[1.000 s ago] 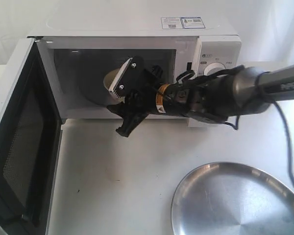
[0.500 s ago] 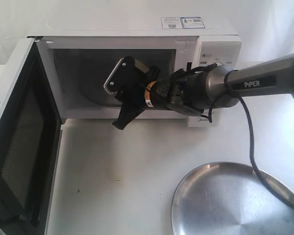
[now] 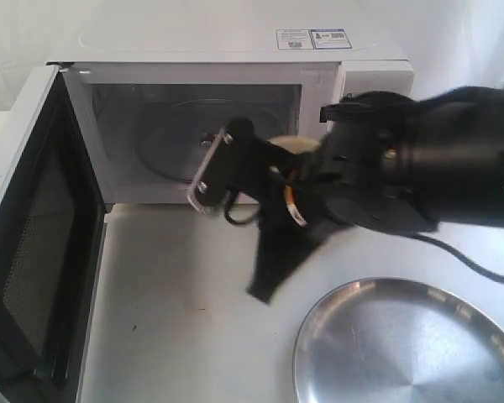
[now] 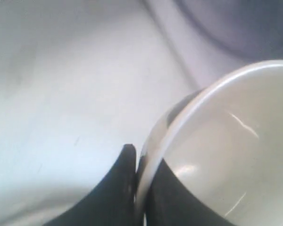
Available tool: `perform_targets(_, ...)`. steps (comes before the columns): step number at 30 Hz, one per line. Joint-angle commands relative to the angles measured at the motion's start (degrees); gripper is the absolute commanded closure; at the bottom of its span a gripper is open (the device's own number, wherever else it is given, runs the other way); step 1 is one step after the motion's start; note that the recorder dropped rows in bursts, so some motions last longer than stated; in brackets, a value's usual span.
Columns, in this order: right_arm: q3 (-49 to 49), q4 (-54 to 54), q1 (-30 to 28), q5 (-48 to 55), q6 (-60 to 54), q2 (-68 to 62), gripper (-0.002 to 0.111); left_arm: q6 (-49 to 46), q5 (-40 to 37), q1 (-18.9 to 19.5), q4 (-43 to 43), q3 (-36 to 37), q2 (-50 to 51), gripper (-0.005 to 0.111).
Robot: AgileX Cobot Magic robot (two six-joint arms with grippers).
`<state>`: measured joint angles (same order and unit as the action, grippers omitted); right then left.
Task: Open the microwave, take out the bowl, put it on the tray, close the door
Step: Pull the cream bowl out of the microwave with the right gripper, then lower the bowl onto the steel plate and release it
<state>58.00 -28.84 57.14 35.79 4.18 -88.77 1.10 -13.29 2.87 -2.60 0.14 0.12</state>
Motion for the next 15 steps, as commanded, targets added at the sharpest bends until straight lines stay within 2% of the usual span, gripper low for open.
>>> perform_targets(1,-10.3,7.6,0.6,10.1,-4.2,7.8,0.108,0.1,-0.1,-0.3,0.4,-0.1,-0.1,0.107)
perform_targets(5,-19.0,-0.3,0.4,5.6,8.0,10.9,0.108,0.1,-0.1,-0.3,0.4,-0.1,-0.1,0.107)
perform_targets(9,-25.6,-13.5,0.4,-4.1,25.9,10.3,0.108,0.1,-0.1,-0.3,0.4,-0.1,-0.1,0.107)
perform_targets(15,-29.1,-27.8,0.4,-8.5,43.1,7.1,0.107,0.1,-0.1,-0.3,0.4,-0.1,-0.1,0.107)
